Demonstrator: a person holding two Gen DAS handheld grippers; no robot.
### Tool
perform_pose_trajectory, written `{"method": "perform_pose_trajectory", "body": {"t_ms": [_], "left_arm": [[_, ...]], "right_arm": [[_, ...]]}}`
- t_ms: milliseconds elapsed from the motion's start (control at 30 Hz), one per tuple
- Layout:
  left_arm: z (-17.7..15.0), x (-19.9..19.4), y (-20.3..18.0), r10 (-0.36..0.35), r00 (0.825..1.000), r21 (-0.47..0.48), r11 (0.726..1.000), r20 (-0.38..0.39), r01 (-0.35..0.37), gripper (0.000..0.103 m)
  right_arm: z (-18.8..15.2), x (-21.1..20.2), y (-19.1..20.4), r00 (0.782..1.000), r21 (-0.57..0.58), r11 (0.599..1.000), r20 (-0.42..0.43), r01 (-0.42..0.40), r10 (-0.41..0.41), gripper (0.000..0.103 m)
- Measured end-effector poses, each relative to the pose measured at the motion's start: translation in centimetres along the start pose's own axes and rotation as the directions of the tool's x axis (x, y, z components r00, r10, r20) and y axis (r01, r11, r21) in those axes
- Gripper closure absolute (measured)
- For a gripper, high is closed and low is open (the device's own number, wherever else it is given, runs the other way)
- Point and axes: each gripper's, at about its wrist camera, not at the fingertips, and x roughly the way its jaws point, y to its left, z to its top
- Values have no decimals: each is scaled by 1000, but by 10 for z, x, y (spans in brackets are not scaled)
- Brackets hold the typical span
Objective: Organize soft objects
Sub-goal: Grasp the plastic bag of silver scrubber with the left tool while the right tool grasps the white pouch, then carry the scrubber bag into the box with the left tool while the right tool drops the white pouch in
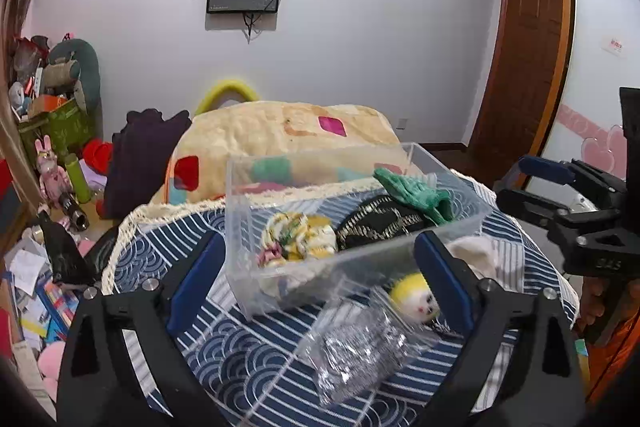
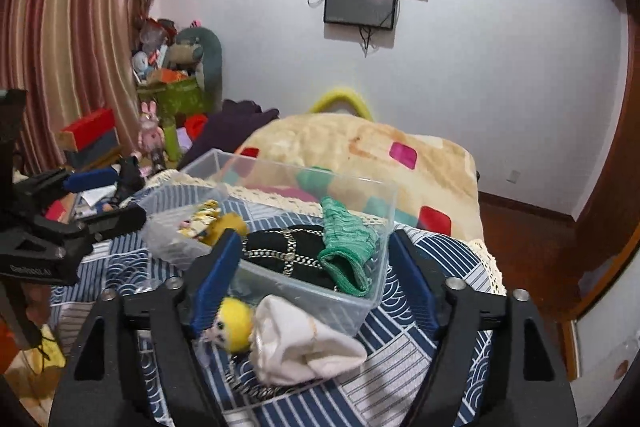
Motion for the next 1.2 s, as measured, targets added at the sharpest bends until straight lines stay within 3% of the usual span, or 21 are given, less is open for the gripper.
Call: {"method": "perform_pose_trajectory", "body": {"t_ms": [267,567,833,1033,1100,1200], "left_arm": [[-29,8,-17,1,997,41,999,-80,2,3],[-61,31,-20,-54,978,-14,999,-203,53,3],[-75,58,-26,-44,959,-20,999,-281,40,3],[-79,63,-23,-96,952,-62,995,-290,82,3],[-81,61,-23,-88,955,-58,996,-283,74,11],[-87,54,-27,-78,960,-22,997,-268,75,30]], "right_arm": [[-22,-12,7,1000,-9,1000,-8,-13,13,23],[-60,2,5,992,48,998,-119,-32,38,23],[-63,23,-1,983,92,995,-174,-34,50,23],[-66,36,-6,978,135,990,-200,-36,63,23],[-66,39,-6,975,150,988,-207,-45,76,23],[-67,39,-4,974,161,985,-205,-61,93,32]]}}
